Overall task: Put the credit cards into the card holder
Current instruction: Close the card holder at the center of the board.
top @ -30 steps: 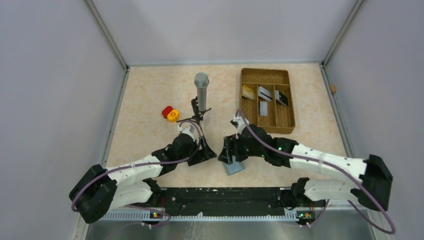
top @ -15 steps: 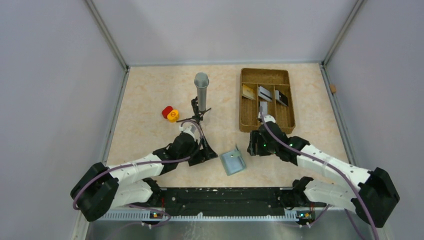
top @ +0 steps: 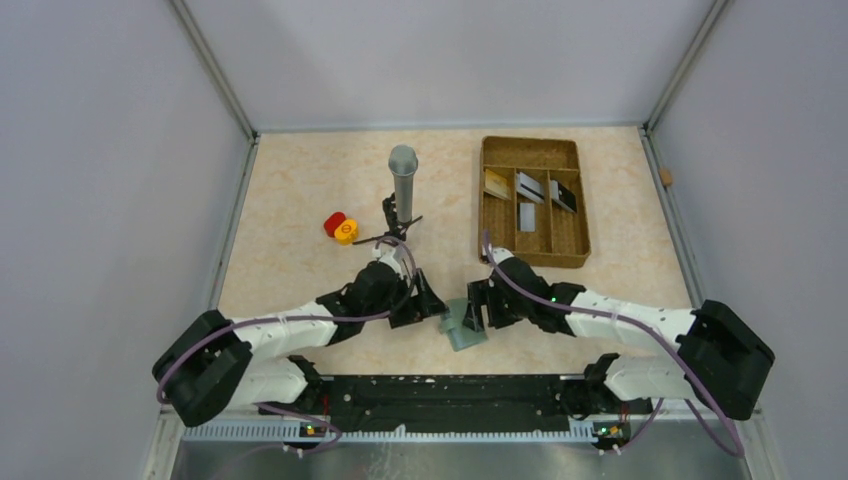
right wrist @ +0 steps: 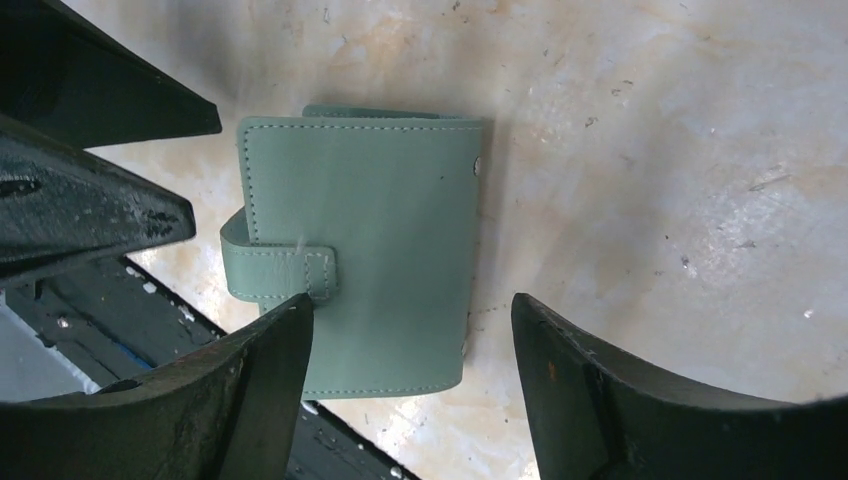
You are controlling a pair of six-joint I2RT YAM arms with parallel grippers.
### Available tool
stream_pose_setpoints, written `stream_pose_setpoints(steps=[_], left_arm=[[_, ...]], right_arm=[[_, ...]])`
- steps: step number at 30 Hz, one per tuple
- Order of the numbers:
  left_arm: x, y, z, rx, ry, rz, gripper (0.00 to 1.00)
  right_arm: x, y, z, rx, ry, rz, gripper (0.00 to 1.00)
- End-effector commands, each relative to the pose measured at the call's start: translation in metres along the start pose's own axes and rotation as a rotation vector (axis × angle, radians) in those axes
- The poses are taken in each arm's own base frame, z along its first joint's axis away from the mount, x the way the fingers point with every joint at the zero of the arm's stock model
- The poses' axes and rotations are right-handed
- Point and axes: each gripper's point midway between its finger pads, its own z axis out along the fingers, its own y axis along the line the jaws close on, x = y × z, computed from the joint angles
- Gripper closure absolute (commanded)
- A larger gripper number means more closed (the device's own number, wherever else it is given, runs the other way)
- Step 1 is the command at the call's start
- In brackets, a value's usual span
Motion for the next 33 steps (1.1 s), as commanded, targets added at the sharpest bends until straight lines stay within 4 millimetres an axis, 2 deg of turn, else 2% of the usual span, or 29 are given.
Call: stream_pose_setpoints(steps=[1,7,13,21,28,33], left_arm=[[-0.01,-0.034,0.012,0.091,-0.006,0.052,0.13],[-0.006,-0.029,0.031,0.025,0.026,0.111,0.17],[0.012,-0.005,0.039,-0.113,0.082,0.178,0.42],[0.028,0.026,0.042,-0.234,0.115,0.195,0.67],[0.035,0.036,0.044,-0.262,0.121,0.186,0.73],[0.031,0.032,0.043,-0.238,0.087,0.167,0.73]], right_arm=[[-0.002,0.007,0.009,-0.034,-0.018,0.012,0.29],[0.009,0.005,0.015,-0.047,0.009,0.037,0.36],[0.024,-0.005,0.017,-0.07,0.048,0.117,0.4],[0.032,-0.011,0.01,-0.192,0.044,0.256,0.41],[0.046,-0.007,0.019,-0.259,0.084,0.334,0.45],[0.034,0.007,0.021,-0.335,0.057,0.339,0.74]])
